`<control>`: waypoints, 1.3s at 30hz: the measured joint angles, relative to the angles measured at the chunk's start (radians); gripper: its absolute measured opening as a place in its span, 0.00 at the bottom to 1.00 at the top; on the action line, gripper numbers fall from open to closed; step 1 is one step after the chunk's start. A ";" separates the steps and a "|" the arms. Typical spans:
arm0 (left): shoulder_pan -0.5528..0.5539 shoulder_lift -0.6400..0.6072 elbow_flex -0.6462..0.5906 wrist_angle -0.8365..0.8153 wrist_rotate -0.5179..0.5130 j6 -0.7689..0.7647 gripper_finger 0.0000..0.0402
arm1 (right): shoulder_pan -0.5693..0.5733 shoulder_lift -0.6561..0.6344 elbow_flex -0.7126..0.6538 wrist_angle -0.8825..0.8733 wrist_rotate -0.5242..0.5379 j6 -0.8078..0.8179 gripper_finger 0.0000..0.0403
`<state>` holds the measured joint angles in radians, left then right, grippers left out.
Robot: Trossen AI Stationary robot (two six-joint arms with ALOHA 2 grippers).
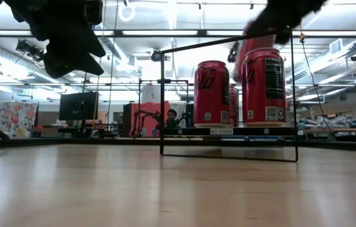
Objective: Place canned beverage on shelf
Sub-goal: Put the red soda can on the shelf aligned with the other red soda can
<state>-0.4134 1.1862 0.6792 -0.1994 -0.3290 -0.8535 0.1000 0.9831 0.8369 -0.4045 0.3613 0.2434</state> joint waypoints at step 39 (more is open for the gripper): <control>0.007 0.000 0.000 0.016 0.000 -0.019 0.45 | -0.202 0.018 -0.243 0.080 -0.220 -0.052 0.87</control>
<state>-0.4068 1.1862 0.6792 -0.1833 -0.3294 -0.8726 -0.1024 1.0012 0.5941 -0.3241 0.1416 0.1913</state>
